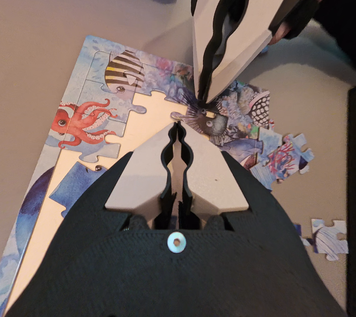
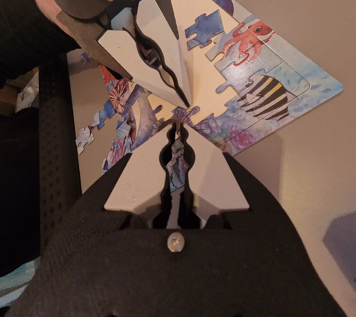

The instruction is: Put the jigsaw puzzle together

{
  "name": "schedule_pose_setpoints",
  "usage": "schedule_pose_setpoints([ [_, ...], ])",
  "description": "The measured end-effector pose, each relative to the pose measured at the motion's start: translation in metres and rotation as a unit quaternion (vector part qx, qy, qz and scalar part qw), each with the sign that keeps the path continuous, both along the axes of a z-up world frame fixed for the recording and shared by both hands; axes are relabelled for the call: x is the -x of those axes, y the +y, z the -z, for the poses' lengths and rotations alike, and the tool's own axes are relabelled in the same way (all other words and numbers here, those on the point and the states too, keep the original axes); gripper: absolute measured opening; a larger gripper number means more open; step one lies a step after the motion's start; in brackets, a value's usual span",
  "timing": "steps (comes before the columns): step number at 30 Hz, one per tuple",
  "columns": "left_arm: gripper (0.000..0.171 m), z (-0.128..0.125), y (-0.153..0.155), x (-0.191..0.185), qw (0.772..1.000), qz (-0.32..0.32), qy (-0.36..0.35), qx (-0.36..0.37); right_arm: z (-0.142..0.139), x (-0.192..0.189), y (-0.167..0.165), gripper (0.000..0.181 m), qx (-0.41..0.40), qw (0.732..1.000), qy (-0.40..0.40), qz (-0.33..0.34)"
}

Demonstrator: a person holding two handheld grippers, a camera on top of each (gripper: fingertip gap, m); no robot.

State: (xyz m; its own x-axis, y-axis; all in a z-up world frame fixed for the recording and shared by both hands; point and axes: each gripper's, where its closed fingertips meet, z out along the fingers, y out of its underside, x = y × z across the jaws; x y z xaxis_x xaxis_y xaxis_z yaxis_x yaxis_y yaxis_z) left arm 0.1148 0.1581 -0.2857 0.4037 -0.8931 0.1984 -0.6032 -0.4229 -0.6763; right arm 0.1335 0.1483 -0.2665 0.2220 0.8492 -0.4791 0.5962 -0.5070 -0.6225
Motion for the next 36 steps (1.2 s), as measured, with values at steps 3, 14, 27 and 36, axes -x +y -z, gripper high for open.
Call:
schedule_pose_setpoints([
  [3, 0.009, -0.002, -0.001, -0.002, 1.000, 0.001, 0.004, -0.007, -0.001, -0.001, 0.000, 0.000, 0.001, 1.000, 0.003, 0.001],
  [14, 0.041, -0.003, -0.035, -0.012, 0.979, 0.116, 0.084, -0.142, 0.008, -0.007, 0.006, 0.003, -0.021, 0.999, -0.030, 0.010],
  [27, 0.038, -0.002, -0.024, -0.013, 0.980, 0.105, 0.088, -0.144, 0.019, -0.014, 0.016, 0.000, -0.042, 0.997, -0.065, 0.029],
  [36, 0.026, 0.000, -0.026, -0.012, 0.981, 0.110, 0.103, -0.121, 0.019, -0.014, 0.015, 0.000, -0.041, 0.997, -0.066, 0.027],
])
